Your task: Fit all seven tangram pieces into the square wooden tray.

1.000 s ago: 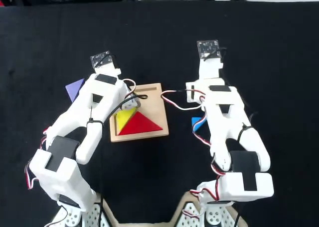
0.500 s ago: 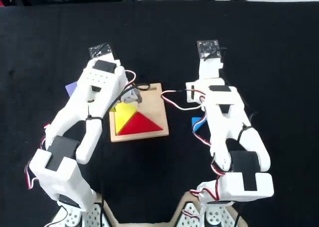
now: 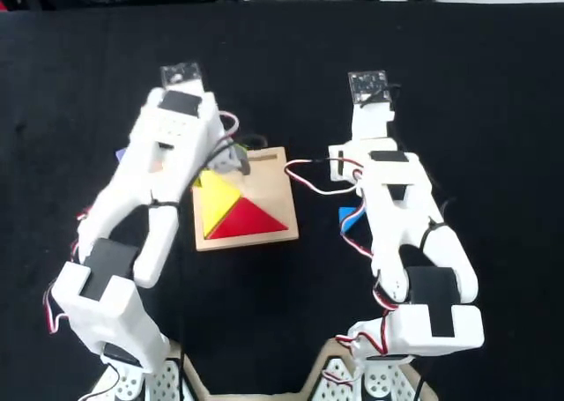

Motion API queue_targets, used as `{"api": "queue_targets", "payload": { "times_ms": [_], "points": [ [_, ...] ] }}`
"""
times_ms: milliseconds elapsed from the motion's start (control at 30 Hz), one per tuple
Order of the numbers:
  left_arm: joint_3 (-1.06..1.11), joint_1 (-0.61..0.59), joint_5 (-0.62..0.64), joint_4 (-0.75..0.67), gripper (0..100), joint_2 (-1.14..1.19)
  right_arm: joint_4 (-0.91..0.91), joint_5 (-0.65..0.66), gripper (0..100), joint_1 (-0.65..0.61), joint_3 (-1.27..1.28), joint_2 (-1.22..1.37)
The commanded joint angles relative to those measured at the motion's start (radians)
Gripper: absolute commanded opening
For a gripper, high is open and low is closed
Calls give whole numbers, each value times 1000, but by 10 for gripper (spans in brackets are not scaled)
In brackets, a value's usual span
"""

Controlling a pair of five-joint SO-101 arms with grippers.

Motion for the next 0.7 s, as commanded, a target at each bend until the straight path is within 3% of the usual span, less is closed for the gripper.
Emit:
{"api": "queue_targets", "payload": {
  "times_ms": [0,333,567,667],
  "points": [
    [-229,-71,-34,235,310,-18,-17,-5,12,12,-56,-12],
    [-185,-320,-126,233,310,-141,-18,-3,12,-6,-56,-5],
    [114,-369,-175,219,310,-609,-18,52,12,-43,-54,-13],
    [271,-364,-226,124,310,-793,-18,52,12,-43,-56,-13]
  ]
}}
